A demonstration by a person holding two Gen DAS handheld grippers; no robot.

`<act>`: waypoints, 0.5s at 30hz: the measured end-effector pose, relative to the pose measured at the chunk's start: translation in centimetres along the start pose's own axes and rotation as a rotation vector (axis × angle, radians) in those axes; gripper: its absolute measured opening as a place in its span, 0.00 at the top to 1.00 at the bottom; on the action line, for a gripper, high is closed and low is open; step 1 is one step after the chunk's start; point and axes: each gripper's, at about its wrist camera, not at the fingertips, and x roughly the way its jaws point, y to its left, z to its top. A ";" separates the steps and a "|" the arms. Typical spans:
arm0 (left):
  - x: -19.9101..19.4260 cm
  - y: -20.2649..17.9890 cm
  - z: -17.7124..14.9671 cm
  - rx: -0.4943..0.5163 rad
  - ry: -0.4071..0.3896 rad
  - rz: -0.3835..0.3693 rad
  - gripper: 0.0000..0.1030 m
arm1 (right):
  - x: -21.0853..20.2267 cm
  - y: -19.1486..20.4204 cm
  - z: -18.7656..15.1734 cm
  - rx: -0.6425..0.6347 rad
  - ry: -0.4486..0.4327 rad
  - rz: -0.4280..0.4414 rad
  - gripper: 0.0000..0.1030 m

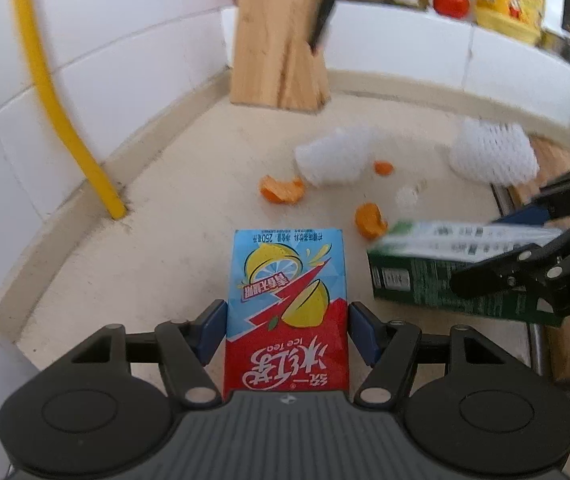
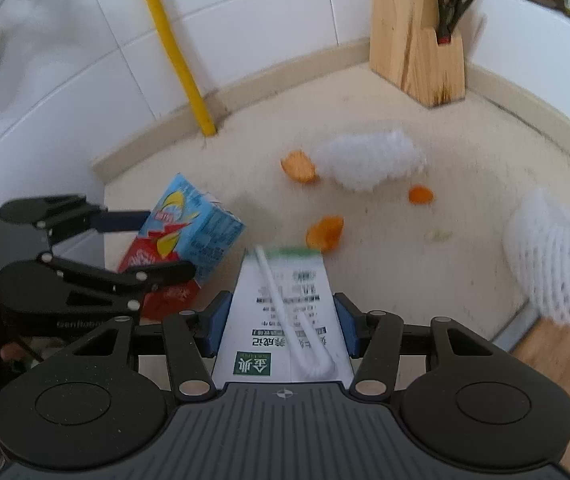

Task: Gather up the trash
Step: 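Lift both cartons up from the counter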

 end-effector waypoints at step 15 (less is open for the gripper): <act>2.5 -0.5 -0.7 0.003 0.057 0.005 0.41 | 2.5 0.3 -2.4 -0.006 0.026 -0.043 0.40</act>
